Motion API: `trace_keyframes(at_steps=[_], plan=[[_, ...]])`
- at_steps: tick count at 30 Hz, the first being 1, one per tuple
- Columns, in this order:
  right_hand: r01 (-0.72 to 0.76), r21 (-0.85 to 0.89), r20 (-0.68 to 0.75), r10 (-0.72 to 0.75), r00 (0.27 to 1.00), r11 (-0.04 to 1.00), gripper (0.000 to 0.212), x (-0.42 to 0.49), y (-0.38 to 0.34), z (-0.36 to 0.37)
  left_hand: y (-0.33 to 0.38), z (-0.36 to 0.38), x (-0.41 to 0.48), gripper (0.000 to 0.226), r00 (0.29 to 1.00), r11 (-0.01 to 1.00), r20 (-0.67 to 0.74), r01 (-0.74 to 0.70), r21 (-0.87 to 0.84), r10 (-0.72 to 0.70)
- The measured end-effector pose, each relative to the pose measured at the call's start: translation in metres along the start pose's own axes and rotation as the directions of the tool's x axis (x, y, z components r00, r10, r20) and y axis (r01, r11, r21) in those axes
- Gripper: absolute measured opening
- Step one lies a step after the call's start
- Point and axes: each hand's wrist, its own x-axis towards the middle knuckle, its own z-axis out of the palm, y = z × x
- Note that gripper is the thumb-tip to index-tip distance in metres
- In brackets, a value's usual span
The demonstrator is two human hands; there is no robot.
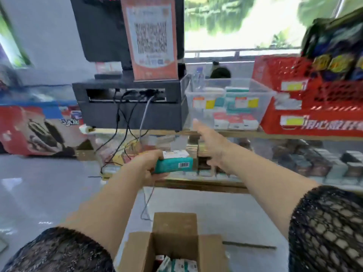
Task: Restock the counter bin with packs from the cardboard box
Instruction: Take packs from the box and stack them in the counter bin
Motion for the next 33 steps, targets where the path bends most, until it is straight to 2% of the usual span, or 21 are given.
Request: trace_keyframes(at_steps=[2,6,9,10,12,14,17,20,22,29,31,33], plan=[[0.09,-0.013,0.006,-0.09,0.996,0.996,0.055,-0.017,-0.051,-0.019,0.048,0.007,-0.04,0.025,0.996,0.996,0.016,-0.093,0.011,0.093],[0.228,-0.1,-0.009,-0.23,0.973,0.968,0.035,-0.041,-0.137,-0.044,0.133,0.025,-0.116,0.005,0.956,0.962,0.105,-0.273,-0.023,0.274],[0.287,-0.222,-0.04,-0.303,0.952,0.932,0.035,-0.038,-0.182,-0.063,0.186,0.034,-0.146,0.004,0.919,0.927,0.123,-0.37,-0.067,0.376],[0.307,-0.287,-0.055,-0.336,0.94,0.907,0.036,-0.032,-0.194,-0.069,0.2,0.037,-0.151,0.006,0.908,0.916,0.124,-0.394,-0.076,0.401],[0.332,-0.421,-0.075,-0.397,0.915,0.844,0.058,-0.024,-0.212,-0.083,0.222,0.043,-0.159,0.006,0.885,0.897,0.149,-0.432,-0.088,0.441],[0.365,-0.572,-0.047,-0.474,0.879,0.735,0.066,-0.016,-0.228,-0.095,0.241,0.048,-0.162,0.004,0.877,0.893,0.17,-0.441,-0.092,0.45],[0.349,-0.812,0.029,-0.565,0.824,0.468,0.055,-0.001,-0.24,-0.109,0.263,0.055,-0.151,0.008,0.884,0.907,0.202,-0.405,-0.118,0.421],[0.285,-0.926,0.087,-0.595,0.799,0.249,0.044,0.025,-0.242,-0.116,0.28,0.062,-0.129,0.01,0.892,0.926,0.248,-0.358,-0.122,0.378],[0.23,-0.962,0.101,-0.592,0.799,0.146,0.038,0.041,-0.24,-0.118,0.287,0.065,-0.112,0.013,0.895,0.938,0.279,-0.323,-0.129,0.347],[0.177,-0.977,0.213,-0.625,0.751,-0.121,0.035,0.104,-0.219,-0.135,0.305,0.089,-0.059,0.015,0.912,0.962,0.307,-0.26,-0.079,0.271],[0.182,-0.974,0.227,-0.647,0.728,-0.136,0.031,0.125,-0.212,-0.141,0.309,0.099,-0.046,0.016,0.912,0.963,0.308,-0.263,-0.064,0.27],[0.193,-0.975,0.215,-0.659,0.721,-0.107,0.03,0.145,-0.204,-0.148,0.312,0.108,-0.031,0.017,0.918,0.96,0.286,-0.279,-0.032,0.276]])
